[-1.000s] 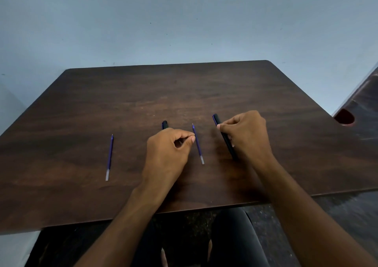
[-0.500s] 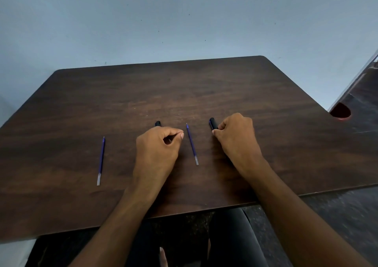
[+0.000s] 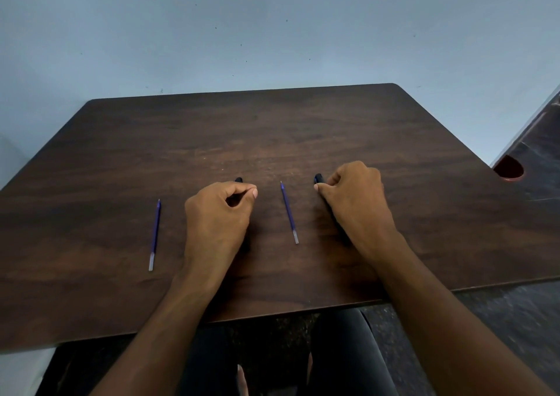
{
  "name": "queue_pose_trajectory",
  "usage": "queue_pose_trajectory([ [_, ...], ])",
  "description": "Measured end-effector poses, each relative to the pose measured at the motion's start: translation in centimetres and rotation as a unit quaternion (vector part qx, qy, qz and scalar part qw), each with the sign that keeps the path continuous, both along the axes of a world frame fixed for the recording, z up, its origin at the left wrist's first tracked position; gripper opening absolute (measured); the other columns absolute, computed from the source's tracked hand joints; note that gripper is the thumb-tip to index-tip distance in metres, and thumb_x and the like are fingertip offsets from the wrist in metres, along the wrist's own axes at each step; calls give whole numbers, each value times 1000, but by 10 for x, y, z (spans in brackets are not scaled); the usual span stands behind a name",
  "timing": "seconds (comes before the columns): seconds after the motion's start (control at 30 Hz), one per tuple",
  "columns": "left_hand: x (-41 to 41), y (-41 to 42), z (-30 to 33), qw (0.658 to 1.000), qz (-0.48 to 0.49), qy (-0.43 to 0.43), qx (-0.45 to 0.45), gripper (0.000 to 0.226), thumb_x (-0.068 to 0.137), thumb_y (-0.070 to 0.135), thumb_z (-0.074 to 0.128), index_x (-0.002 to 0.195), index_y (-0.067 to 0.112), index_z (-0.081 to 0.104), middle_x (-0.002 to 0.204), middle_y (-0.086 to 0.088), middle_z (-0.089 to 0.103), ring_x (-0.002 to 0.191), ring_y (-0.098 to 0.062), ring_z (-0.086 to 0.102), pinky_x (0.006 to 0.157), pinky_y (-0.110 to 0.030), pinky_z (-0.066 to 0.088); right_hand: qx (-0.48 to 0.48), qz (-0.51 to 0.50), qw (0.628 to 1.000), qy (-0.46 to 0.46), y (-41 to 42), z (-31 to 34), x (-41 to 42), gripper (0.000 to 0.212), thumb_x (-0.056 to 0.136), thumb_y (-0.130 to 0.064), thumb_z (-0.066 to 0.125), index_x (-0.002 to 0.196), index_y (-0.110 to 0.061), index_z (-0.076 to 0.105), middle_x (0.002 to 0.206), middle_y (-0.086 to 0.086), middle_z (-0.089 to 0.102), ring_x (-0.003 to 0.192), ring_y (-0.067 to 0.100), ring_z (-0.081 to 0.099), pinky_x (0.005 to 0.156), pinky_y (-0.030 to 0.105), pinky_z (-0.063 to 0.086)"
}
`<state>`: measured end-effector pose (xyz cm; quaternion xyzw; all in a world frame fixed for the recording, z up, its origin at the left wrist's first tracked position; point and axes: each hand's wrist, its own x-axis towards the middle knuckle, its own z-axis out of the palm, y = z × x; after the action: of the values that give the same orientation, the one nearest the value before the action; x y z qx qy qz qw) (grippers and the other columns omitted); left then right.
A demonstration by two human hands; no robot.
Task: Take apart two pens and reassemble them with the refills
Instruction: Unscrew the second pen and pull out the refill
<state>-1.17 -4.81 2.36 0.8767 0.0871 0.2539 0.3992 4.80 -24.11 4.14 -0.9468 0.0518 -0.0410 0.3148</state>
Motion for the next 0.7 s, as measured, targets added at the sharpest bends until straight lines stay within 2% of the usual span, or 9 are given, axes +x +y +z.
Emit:
queue_pose_trajectory([
  [0.13,-2,15,3,999,26,-10,-25,15,87,28,73,101,25,78,91,19,73,81,18,61,74,3,43,-12,39,995,-94,21,1,-6,22,91,-29,72,75,-14,73,70,-1,69,64,10,64,56,25,52],
  [0.23,-4,28,2,997,55,-16,-57,15,86,31,73,99,26,78,87,18,74,77,5,69,80,-18,56,2,88,992,-96,47,3,-7,25,89,-31,73,70,-15,73,64,-6,67,56,3,60,50,18,48],
  [0.3,-6,35,1,995,76,-15,-67,14,85,31,74,98,26,78,85,18,75,75,4,69,80,-23,58,-4,119,990,-75,68,3,-6,29,89,-36,74,67,-18,68,62,-7,65,56,7,62,51,24,53],
  [0.37,-9,40,-1,994,83,-13,-74,13,85,31,74,97,27,78,83,19,74,74,5,69,78,-22,58,-31,127,990,-49,88,0,-5,29,88,-41,74,69,-21,65,63,-6,62,58,10,61,49,25,48],
  [0.43,-12,45,-2,993,86,-14,-77,13,85,32,74,96,28,78,83,21,73,74,8,68,77,-19,58,-55,129,990,-13,104,-3,-3,27,87,-44,75,76,-20,66,68,-2,64,63,14,64,53,28,52],
  [0.5,-15,49,-3,993,85,-14,-76,13,85,32,74,96,28,78,83,22,73,74,10,67,76,-17,57,-72,128,989,12,114,-6,0,31,85,-45,75,74,-20,61,72,0,64,66,17,65,56,31,54],
  [0.6,-19,51,-5,994,72,-13,-78,12,85,30,74,96,27,79,84,22,73,78,13,66,76,-10,53,-88,111,990,29,120,-9,3,44,81,-46,79,66,-22,46,71,1,58,63,17,60,48,28,43],
  [0.7,-22,52,-7,995,58,-16,-81,12,86,26,75,97,27,79,86,24,72,83,16,64,77,-1,46,-107,108,987,54,125,-10,4,51,79,-47,81,65,-22,39,70,1,48,57,16,47,45,26,32],
])
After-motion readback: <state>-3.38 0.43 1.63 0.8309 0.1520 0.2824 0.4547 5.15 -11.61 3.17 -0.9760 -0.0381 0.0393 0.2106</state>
